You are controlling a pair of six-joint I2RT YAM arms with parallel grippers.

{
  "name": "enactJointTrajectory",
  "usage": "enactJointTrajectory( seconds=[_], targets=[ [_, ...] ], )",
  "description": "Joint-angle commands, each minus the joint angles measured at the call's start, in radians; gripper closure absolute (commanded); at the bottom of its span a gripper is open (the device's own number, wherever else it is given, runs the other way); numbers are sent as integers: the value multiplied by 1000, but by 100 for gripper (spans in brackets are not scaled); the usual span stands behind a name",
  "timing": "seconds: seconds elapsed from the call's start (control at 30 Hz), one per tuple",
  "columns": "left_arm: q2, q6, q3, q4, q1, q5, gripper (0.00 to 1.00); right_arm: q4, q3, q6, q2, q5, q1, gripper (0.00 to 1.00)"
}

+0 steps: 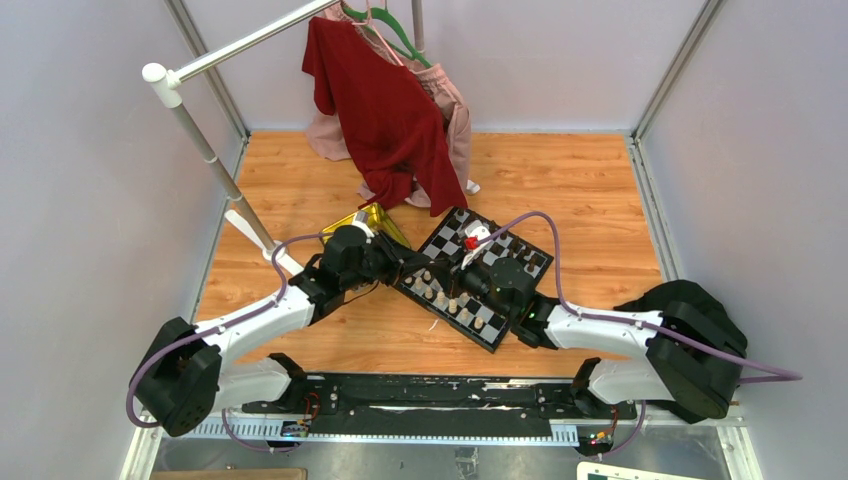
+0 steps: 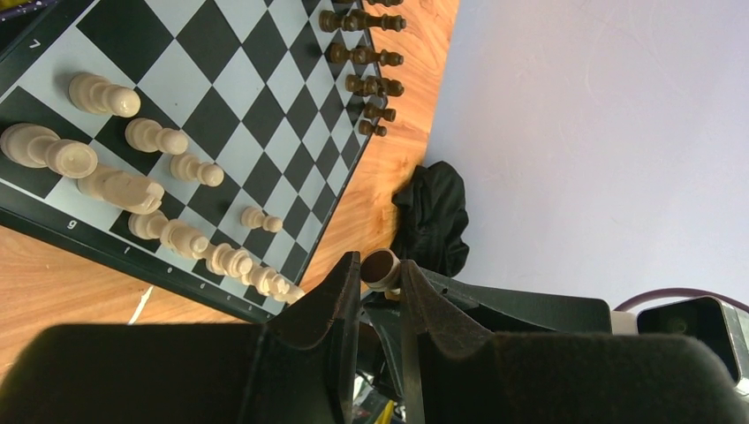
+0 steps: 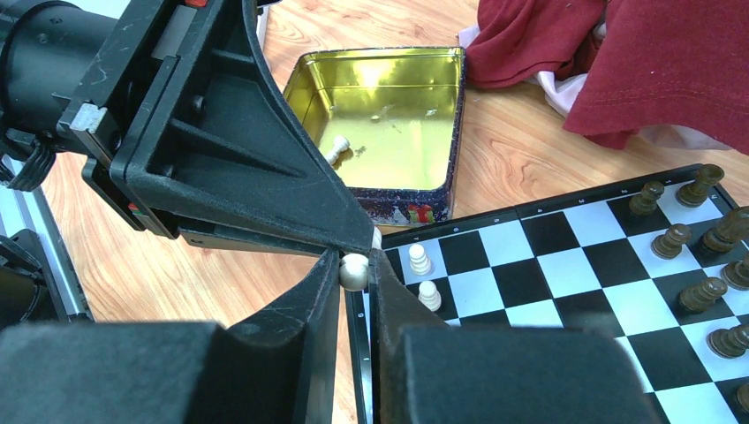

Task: Set up the chess pieces on the board
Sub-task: Place the chess piece on the chessboard.

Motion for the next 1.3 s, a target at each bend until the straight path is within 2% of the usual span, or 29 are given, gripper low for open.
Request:
enactJointTrajectory(
  seconds=[0.0, 0.2, 0.5, 0.57, 0.73, 0.93, 1.07, 1.27],
  targets=[
    [-20, 22, -19, 9, 6, 1, 100, -1, 27, 7, -26, 12, -15, 100],
    [-12, 25, -20, 9, 6, 6, 98, -5, 27, 7, -27, 12, -15, 100],
    [-10, 36, -15, 9, 6, -4, 70, -24, 28, 5, -39, 7, -15, 100],
    [-7, 38, -13, 9, 6, -5, 69, -29, 29, 3, -42, 7, -15, 100],
    [-1, 45, -4, 9, 5, -4, 54, -36, 35, 0, -39, 5, -15, 100],
    [-2, 64, 14, -12, 7, -22, 45, -64, 45, -7, -40, 7, -17, 100],
    [-25, 113, 47, -75, 8, -70, 45, -198, 88, -27, -78, 40, -17, 100],
    [-92, 264, 100, -216, 18, -199, 45, -617, 222, -23, -126, 143, -23, 100]
  ],
)
